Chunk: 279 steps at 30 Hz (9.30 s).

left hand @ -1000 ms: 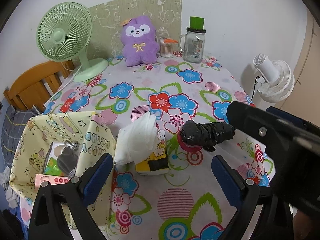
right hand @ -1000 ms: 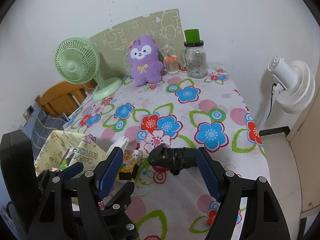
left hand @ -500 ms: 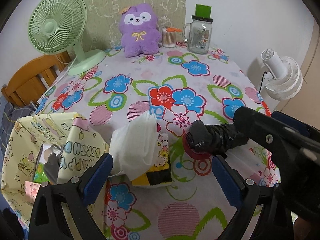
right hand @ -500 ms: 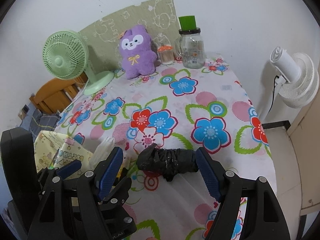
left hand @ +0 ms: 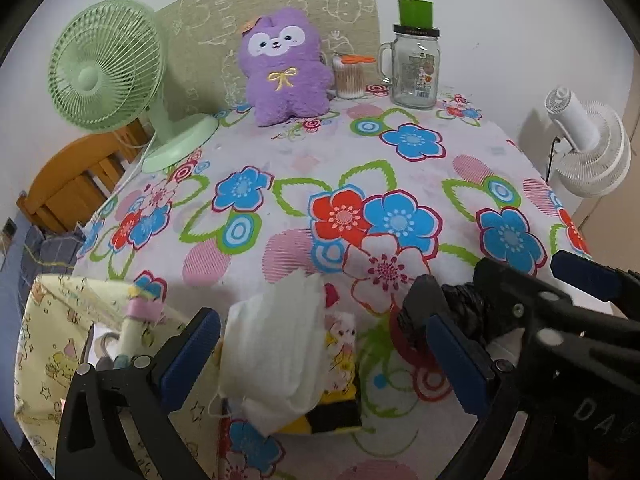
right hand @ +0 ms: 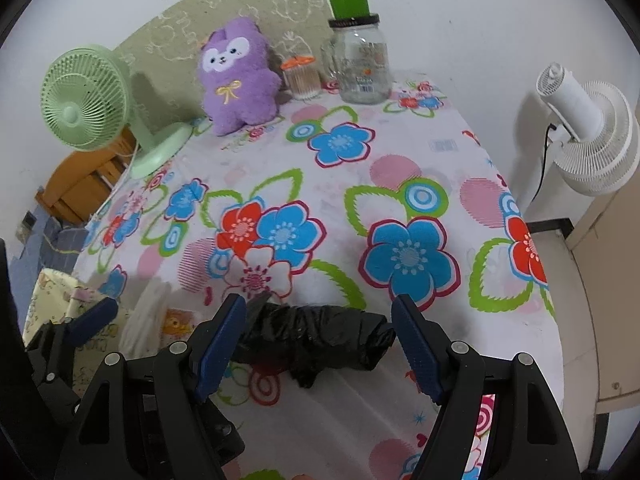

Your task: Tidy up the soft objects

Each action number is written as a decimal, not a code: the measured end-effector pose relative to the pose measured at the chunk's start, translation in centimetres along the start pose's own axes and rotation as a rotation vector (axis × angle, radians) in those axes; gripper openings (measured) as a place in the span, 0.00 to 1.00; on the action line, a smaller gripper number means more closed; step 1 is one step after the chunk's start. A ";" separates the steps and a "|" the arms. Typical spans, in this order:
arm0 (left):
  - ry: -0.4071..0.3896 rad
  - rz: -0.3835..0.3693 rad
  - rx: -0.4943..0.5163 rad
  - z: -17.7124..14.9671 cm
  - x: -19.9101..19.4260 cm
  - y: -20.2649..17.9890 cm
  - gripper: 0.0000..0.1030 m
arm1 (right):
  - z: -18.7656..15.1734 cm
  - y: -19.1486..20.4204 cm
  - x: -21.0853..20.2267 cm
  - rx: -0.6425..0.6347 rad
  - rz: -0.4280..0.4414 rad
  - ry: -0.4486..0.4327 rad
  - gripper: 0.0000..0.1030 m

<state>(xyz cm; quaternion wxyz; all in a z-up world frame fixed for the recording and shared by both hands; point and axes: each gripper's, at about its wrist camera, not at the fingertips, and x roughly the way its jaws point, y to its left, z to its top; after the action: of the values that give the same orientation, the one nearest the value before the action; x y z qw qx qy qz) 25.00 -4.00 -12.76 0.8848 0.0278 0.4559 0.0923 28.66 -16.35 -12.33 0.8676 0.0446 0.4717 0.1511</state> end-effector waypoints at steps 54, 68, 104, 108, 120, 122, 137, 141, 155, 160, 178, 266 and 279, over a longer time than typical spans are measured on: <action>0.039 -0.052 -0.066 -2.2 0.7 1.2 0.34 | 0.2 1.0 5.4 -0.021 0.093 0.145 0.43; 0.032 -0.095 -0.097 -2.7 -0.9 2.2 0.31 | 0.4 3.0 4.1 -0.116 0.046 0.081 0.30; -0.127 -0.138 -0.155 -3.0 -9.9 6.4 0.31 | 0.4 5.6 -5.8 -0.133 0.075 -0.119 0.30; -0.112 -0.163 -0.149 -3.0 -9.9 6.4 0.37 | 0.2 5.4 -5.9 -0.120 0.079 -0.115 0.30; 0.015 -0.109 -0.009 -3.7 -3.9 1.4 0.96 | 0.0 2.2 -4.8 -0.062 0.040 -0.095 0.30; 0.001 -0.061 0.027 -3.7 -3.2 0.7 0.96 | 0.1 2.0 -4.4 -0.060 0.039 -0.092 0.30; 0.014 -0.081 0.065 -3.5 -2.1 -1.3 0.84 | 0.4 1.7 -3.2 -0.057 0.022 -0.077 0.30; 0.046 -0.054 0.053 -3.7 -0.7 -1.1 0.81 | 0.4 1.4 -3.3 -0.054 0.011 -0.080 0.30; 0.031 -0.116 -0.063 -3.4 -2.1 2.0 0.22 | 0.4 1.3 -2.7 -0.043 0.011 -0.070 0.30; 0.003 -0.143 -0.086 -3.0 -3.5 2.9 0.18 | 0.4 1.5 -2.8 -0.041 0.014 -0.071 0.30; -0.121 -0.150 -0.118 -2.4 -9.7 5.5 0.17 | 0.4 5.7 -6.5 -0.101 0.069 -0.132 0.30; -0.214 -0.089 -0.113 -4.8 -15.3 6.2 0.92 | -1.7 8.4 -12.2 -0.183 0.150 -0.197 0.72; -0.192 -0.131 -0.089 -3.7 -13.9 3.3 0.92 | -1.7 4.7 -11.6 -0.134 0.107 -0.181 0.72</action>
<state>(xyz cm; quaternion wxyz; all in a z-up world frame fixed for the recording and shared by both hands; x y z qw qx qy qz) 13.68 -3.55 -3.36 0.9290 -0.0328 0.3651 0.0512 20.30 -15.52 -2.94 0.8983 0.0253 0.3772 0.2238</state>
